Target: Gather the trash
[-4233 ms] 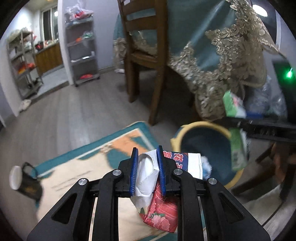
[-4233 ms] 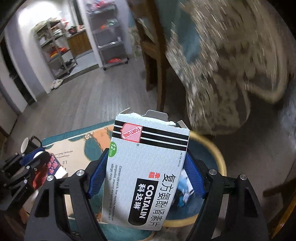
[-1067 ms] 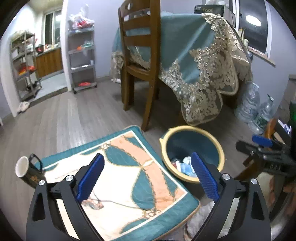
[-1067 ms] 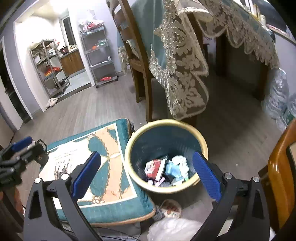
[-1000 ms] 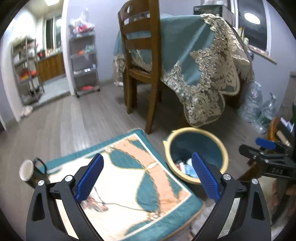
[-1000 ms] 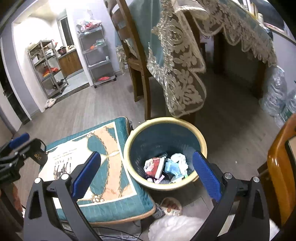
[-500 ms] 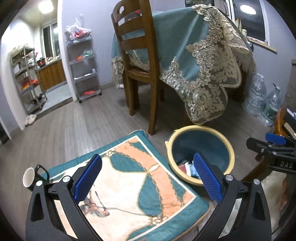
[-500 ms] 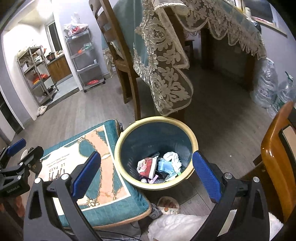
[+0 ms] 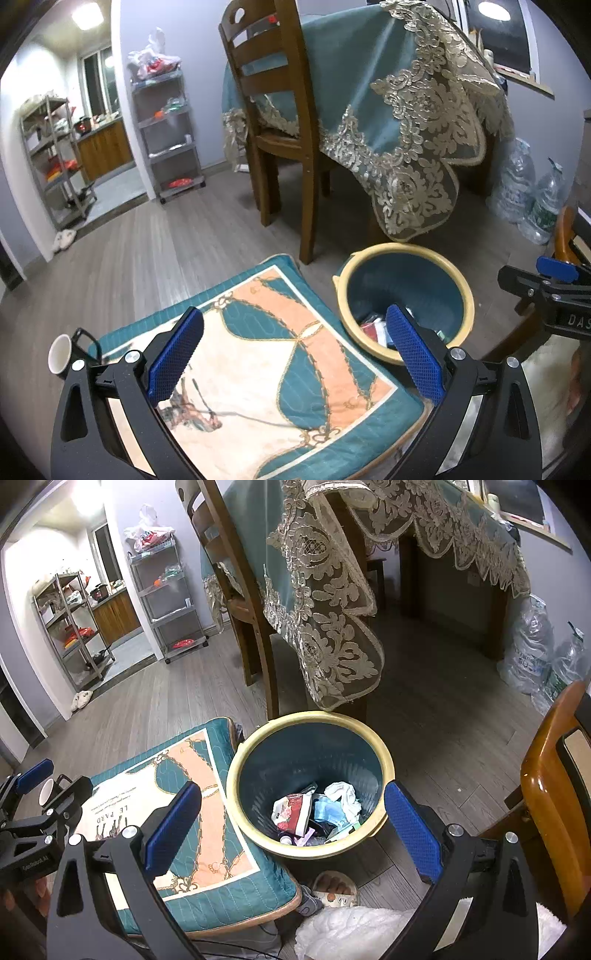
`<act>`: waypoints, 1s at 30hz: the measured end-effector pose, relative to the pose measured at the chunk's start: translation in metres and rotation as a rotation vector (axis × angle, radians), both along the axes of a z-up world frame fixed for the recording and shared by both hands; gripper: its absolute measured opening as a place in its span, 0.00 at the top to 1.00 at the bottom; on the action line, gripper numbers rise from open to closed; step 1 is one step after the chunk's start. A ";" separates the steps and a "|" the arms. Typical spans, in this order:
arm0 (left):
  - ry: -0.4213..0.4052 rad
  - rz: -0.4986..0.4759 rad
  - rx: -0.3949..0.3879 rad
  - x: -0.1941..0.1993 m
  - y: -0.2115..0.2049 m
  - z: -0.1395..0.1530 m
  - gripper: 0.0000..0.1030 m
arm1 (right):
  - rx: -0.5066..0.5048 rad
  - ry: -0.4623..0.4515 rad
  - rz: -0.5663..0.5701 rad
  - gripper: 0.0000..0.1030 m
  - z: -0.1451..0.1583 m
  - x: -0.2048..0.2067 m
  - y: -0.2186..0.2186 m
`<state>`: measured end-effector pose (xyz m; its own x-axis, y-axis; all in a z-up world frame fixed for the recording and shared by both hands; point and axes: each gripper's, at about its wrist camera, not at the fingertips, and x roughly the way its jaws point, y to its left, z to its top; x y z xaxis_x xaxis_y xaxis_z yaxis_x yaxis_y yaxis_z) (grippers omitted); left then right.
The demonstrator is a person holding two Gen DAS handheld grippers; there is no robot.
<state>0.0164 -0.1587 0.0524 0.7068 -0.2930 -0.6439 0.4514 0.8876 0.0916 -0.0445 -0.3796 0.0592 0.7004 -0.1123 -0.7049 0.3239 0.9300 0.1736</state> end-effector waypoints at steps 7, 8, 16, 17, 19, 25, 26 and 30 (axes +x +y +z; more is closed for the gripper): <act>0.006 0.008 -0.008 0.002 0.001 0.001 0.05 | 0.000 0.001 0.000 0.06 0.000 0.000 0.000; 0.007 0.008 -0.009 0.002 0.001 0.001 0.05 | 0.000 0.001 0.000 0.05 0.000 0.000 0.000; 0.005 0.008 -0.008 0.002 0.001 0.001 0.05 | 0.001 0.001 0.000 0.06 0.000 0.000 0.000; 0.005 0.008 -0.007 0.002 0.001 0.001 0.05 | 0.000 0.001 0.000 0.05 0.000 0.000 0.000; 0.006 0.008 -0.008 0.002 0.001 0.001 0.05 | 0.000 0.001 0.000 0.05 0.000 0.000 0.000; 0.008 0.007 -0.007 0.001 0.001 0.000 0.05 | -0.001 0.002 0.000 0.05 0.000 0.000 0.000; 0.009 0.007 -0.007 0.002 0.001 0.000 0.05 | -0.001 0.001 -0.001 0.06 0.000 0.000 0.000; 0.009 0.007 -0.006 0.002 0.001 0.000 0.05 | 0.000 0.003 -0.006 0.05 -0.001 0.000 -0.001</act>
<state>0.0179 -0.1578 0.0525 0.7031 -0.2919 -0.6484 0.4462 0.8911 0.0826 -0.0442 -0.3804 0.0584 0.6978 -0.1166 -0.7068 0.3298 0.9281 0.1725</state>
